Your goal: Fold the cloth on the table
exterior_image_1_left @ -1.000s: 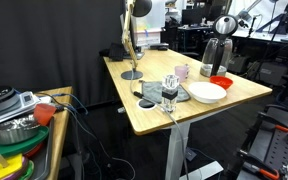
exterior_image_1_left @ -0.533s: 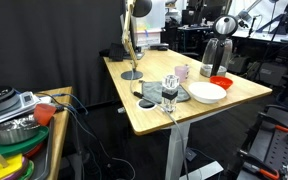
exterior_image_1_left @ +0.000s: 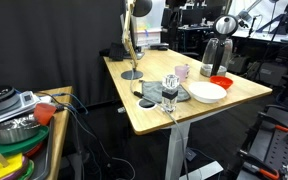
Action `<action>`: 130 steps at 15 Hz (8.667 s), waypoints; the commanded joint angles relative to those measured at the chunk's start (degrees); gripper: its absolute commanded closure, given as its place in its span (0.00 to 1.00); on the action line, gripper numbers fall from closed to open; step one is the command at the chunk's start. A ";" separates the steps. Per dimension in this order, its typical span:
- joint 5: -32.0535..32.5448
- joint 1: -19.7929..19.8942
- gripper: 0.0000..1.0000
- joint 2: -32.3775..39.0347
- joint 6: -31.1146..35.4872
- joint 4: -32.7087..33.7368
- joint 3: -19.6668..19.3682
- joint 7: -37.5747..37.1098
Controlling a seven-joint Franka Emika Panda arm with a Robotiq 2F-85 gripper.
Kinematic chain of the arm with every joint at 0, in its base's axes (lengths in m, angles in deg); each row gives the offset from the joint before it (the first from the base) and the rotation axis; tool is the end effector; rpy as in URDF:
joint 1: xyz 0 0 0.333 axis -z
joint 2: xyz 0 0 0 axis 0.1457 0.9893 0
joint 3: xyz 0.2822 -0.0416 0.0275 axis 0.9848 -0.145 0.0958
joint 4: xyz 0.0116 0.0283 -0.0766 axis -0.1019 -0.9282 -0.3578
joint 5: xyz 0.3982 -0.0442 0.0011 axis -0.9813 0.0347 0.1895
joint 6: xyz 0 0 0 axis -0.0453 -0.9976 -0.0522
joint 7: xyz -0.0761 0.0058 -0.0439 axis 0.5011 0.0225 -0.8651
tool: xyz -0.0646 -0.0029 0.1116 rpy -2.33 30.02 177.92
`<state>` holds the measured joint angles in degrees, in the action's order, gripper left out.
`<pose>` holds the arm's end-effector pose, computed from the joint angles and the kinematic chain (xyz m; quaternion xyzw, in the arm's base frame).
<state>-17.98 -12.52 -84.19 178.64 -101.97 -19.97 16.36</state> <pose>0.5711 0.0521 0.3829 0.9815 0.1718 0.0838 0.0091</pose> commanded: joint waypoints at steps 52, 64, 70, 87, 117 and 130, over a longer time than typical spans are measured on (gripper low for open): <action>8.30 0.08 0.00 25.25 9.77 8.41 -0.27 -8.35; 10.64 -0.29 0.00 31.13 10.03 13.04 -0.46 -6.13; 12.44 1.34 0.00 37.34 9.24 19.95 0.19 1.16; 5.88 8.82 0.00 41.14 -1.01 27.12 6.37 26.78; 9.10 6.89 1.00 38.06 3.88 24.37 4.58 21.81; 15.42 -1.48 1.00 25.35 0.58 8.41 -0.95 -11.73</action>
<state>-4.08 -12.43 -55.45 178.51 -89.38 -19.28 10.42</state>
